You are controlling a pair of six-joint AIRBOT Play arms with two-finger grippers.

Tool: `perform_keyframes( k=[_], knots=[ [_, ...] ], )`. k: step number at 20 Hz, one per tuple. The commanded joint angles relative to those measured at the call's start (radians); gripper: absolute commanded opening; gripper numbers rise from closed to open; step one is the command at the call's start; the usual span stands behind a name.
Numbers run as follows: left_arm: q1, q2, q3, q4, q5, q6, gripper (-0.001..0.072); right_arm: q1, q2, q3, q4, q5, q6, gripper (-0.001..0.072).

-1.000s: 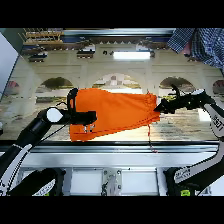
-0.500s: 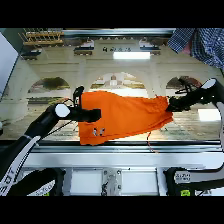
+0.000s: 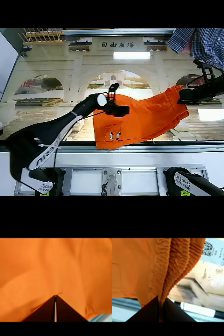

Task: Fold the clothes and pants, and hang the long-sleeved shirts on hangers.

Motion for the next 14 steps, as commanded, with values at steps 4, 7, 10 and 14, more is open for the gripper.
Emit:
perform_keyframes(
  k=[4, 7, 10, 14],
  knots=[
    [-0.104, -0.237, 0.269, 0.0, -0.084, -0.027, 0.0005, 0.192, 0.108, 0.045, -0.007, 0.01, 0.046, 0.0014],
    [-0.11, -0.289, 0.337, 0.001, -0.117, -0.04, 0.0005, 0.24, 0.108, 0.056, -0.007, 0.01, 0.046, 0.0014],
    [-0.092, -0.293, 0.369, 0.002, -0.124, -0.047, 0.0006, 0.268, 0.108, 0.056, -0.006, 0.01, 0.046, 0.0014],
    [0.012, -0.217, 0.373, 0.034, -0.171, -0.026, 0.0006, 0.304, 0.107, 0.056, 0.014, 0.005, 0.045, 0.0014]
  ],
)
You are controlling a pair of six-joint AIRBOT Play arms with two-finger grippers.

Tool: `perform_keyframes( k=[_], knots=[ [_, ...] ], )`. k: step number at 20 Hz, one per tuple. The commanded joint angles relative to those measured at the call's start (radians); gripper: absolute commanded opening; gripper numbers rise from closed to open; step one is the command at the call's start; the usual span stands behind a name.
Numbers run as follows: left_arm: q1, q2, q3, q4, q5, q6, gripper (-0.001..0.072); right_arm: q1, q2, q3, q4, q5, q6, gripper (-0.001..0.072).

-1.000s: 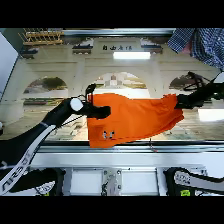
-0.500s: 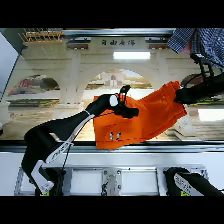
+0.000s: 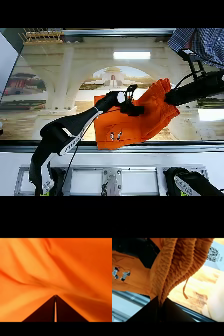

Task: Fold the clothes and pants, and hang the long-sleeved shirts on hangers.

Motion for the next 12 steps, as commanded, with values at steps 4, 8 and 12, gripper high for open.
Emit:
perform_keyframes(
  k=[4, 8, 12],
  knots=[
    [0.214, 0.147, 0.013, 0.134, -0.112, 0.019, 0.0006, 0.107, -0.013, 0.002, 0.058, -0.035, 0.0, 0.0014],
    [0.371, 0.253, 0.013, 0.16, -0.154, 0.029, 0.0006, 0.241, -0.061, 0.002, 0.058, -0.087, 0.05, 0.0014],
    [0.503, 0.352, 0.013, 0.159, -0.181, 0.045, 0.0006, 0.409, -0.158, 0.002, 0.058, -0.203, 0.166, 0.0014]
  ],
)
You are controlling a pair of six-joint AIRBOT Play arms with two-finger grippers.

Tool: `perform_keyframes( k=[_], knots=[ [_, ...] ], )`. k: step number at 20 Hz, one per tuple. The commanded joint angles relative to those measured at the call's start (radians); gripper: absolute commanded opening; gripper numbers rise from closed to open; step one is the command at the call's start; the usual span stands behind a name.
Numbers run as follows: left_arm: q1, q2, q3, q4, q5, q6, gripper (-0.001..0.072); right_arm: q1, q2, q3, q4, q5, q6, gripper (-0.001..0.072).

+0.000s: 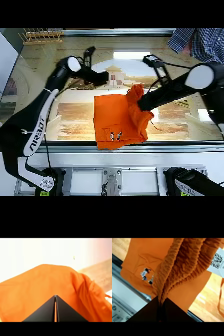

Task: Fold the clothes and pants, and hang the long-sleeved shirts on hangers.

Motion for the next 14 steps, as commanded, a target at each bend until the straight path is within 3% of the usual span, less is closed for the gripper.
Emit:
perform_keyframes(
  k=[1, 5, 6, 8, 10, 14],
  knots=[
    [0.117, 0.09, 0.001, 0.011, -0.036, 0.021, 0.0006, 0.152, -0.089, 0.0, 0.002, -0.123, 0.106, 0.0014],
    [0.201, 0.163, 0.001, 0.01, -0.068, 0.043, 0.0006, 0.335, -0.254, 0.0, 0.005, -0.307, 0.211, 0.0023],
    [0.213, 0.178, 0.001, 0.01, -0.07, 0.043, 0.0006, 0.381, -0.298, 0.0, 0.024, -0.37, 0.21, 0.0092],
    [0.221, 0.218, -0.022, 0.011, -0.04, 0.043, 0.0006, 0.447, -0.362, 0.0, 0.133, -0.488, 0.148, 0.0605],
    [0.231, 0.276, -0.092, 0.011, 0.012, 0.044, 0.0006, 0.457, -0.37, 0.0, 0.212, -0.553, 0.088, 0.0611],
    [0.228, 0.39, -0.284, 0.01, 0.037, 0.046, 0.0006, 0.272, -0.285, -0.055, 0.17, -0.388, -0.047, 0.0611]
  ],
)
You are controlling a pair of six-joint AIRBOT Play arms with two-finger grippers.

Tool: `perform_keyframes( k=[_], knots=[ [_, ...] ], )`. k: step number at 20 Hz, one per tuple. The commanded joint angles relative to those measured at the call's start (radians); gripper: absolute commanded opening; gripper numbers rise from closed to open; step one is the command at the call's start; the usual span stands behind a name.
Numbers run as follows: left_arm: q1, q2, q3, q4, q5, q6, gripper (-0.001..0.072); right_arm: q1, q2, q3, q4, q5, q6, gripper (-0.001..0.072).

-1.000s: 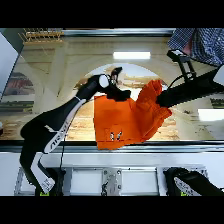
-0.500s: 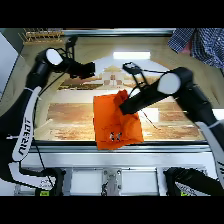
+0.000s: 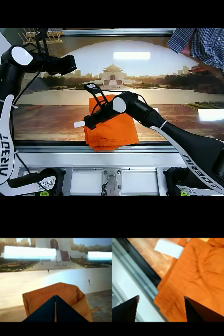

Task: Fold the clothes and pants, and hang the long-sleeved shirts on hangers.

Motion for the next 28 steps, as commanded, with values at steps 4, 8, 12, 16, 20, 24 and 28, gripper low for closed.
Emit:
perform_keyframes(
  k=[4, 8, 12, 16, 20, 24, 28],
  knots=[
    [-0.047, 0.154, -0.286, -0.001, 0.041, 0.028, 0.0006, -0.454, 0.165, -0.321, 0.009, 0.119, -0.157, 0.0613],
    [-0.126, 0.201, -0.414, -0.002, 0.09, 0.027, 0.0006, -0.759, 0.164, -0.56, 0.18, 0.099, -0.358, 0.0613],
    [-0.187, 0.207, -0.46, -0.003, 0.104, 0.026, 0.0006, -0.816, 0.028, -0.612, 0.357, 0.055, -0.508, 0.0612],
    [-0.214, 0.207, -0.459, -0.004, 0.131, 0.025, 0.0006, -0.723, -0.097, -0.598, 0.599, 0.04, -0.625, 0.0584],
    [-0.214, 0.207, -0.459, -0.008, 0.131, 0.017, 0.0006, -0.569, -0.136, -0.561, 0.657, -0.024, -0.643, 0.0571],
    [-0.214, 0.207, -0.459, -0.008, 0.13, 0.016, 0.0006, -0.5, -0.136, -0.525, 0.652, -0.039, -0.692, 0.0024],
    [-0.214, 0.208, -0.459, -0.008, 0.117, 0.013, 0.0006, -0.608, -0.091, -0.403, 0.369, -0.04, -0.55, 0.0015]
  ],
)
